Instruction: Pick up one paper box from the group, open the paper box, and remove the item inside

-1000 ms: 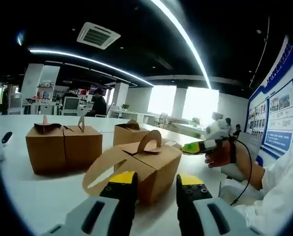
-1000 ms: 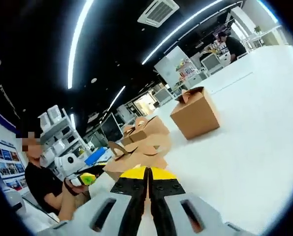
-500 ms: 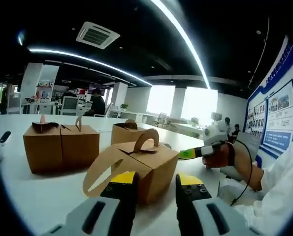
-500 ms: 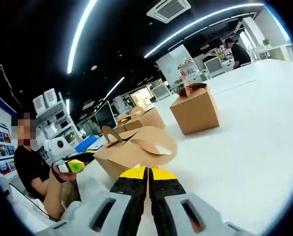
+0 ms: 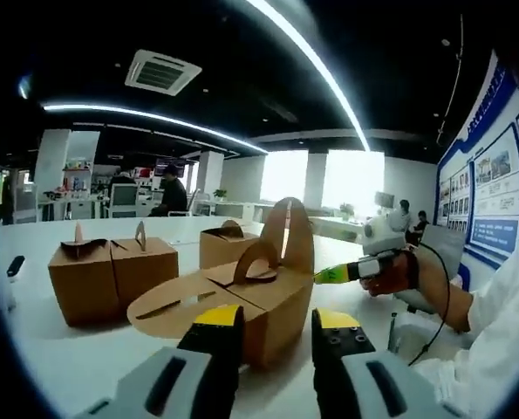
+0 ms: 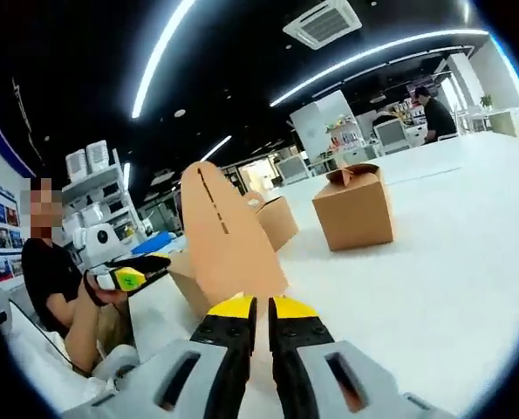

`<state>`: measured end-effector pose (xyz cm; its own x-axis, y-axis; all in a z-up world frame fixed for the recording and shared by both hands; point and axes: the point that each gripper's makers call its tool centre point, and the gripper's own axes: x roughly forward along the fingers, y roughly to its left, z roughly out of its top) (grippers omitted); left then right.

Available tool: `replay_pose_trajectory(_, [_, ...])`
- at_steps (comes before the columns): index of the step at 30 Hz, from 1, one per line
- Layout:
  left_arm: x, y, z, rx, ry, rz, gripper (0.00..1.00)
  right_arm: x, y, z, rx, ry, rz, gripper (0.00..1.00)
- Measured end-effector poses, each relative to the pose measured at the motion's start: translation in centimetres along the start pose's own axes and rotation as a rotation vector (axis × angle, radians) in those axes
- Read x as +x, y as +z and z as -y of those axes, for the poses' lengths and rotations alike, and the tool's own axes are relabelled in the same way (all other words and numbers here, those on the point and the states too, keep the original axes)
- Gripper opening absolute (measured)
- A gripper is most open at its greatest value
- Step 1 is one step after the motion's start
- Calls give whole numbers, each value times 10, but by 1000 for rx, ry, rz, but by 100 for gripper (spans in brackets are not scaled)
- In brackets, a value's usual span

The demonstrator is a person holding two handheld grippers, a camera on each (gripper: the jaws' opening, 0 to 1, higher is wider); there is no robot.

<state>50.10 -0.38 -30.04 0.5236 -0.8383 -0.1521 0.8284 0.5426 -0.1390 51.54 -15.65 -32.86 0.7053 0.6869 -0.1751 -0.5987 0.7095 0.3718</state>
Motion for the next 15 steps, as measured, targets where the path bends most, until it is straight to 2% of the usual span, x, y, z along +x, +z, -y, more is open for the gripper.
replay_pose_trajectory(2, [0, 0, -1, -5, 4, 1, 33, -1, 0, -8, -19, 29, -11, 9])
replay_pose_trajectory(5, [-1, 1, -1, -4, 9, 5, 33, -7, 6, -32, -86, 86, -22, 9])
replay_pose_trajectory(8, [-2, 2, 0, 0, 12, 8, 33, -11, 18, -80, -190, 190, 4, 12])
replay_pose_trajectory(10, [-1, 1, 1, -1, 8, 7, 33, -7, 27, -95, -233, 201, 21, 21])
replay_pose_trajectory(11, [-1, 1, 1, -3, 5, 9, 33, -6, 28, -98, -244, 205, 24, 23])
replay_pose_trajectory(14, [1, 1, 5, -2, -14, 9, 33, 7, 44, -139, -381, 258, 38, 23])
replay_pose_trajectory(15, [1, 1, 5, -1, -14, 8, 33, 11, 46, -146, -404, 266, 37, 24])
